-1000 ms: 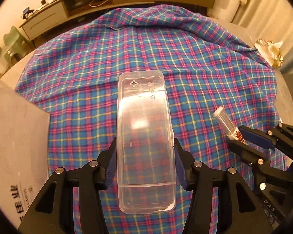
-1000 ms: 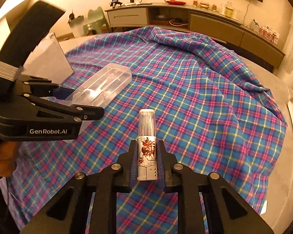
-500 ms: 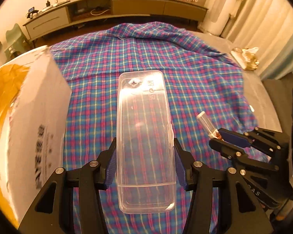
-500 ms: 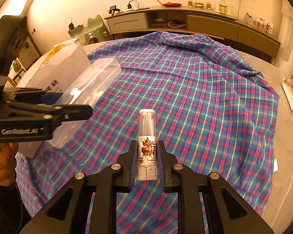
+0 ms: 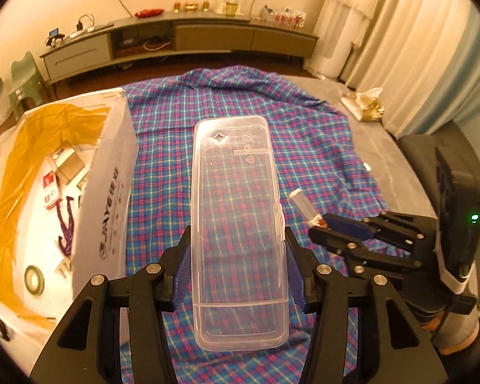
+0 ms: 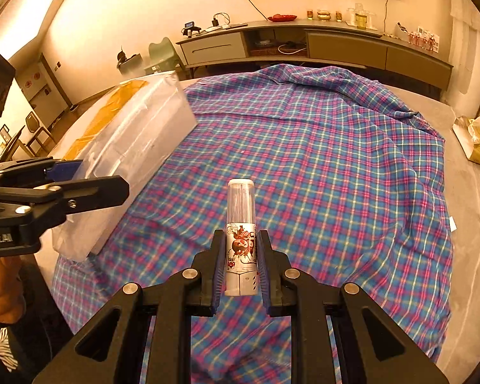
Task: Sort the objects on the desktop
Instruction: 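Lift and carry the clear case and small bottle over the white box with both tools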
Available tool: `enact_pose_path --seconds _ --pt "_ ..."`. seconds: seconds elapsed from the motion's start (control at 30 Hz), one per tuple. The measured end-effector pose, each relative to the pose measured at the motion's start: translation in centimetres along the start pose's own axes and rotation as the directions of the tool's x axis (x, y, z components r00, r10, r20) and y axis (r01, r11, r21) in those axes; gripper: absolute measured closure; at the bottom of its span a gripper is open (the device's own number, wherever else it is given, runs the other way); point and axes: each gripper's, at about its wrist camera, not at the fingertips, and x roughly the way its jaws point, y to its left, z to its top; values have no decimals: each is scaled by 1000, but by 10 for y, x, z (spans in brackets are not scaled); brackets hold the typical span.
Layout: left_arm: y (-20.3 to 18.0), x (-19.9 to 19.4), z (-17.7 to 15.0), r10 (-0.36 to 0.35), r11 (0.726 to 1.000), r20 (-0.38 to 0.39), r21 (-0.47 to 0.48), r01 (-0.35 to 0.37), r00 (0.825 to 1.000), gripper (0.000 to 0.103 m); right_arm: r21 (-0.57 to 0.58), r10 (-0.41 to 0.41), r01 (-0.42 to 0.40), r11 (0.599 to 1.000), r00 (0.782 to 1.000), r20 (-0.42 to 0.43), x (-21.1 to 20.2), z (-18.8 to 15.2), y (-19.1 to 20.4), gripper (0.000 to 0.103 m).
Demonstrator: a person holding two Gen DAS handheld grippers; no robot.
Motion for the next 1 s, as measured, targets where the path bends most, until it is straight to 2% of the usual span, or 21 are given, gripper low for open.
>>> enact_pose_path --seconds 0.57,1.0 --pt "29 -70 -37 -75 996 100 -32 79 992 50 3 12 -13 1000 999 43 -36 -15 62 82" --pt "87 -105 -60 -61 991 163 -105 79 985 50 -84 49 -43 996 996 70 -47 -3 133 82"
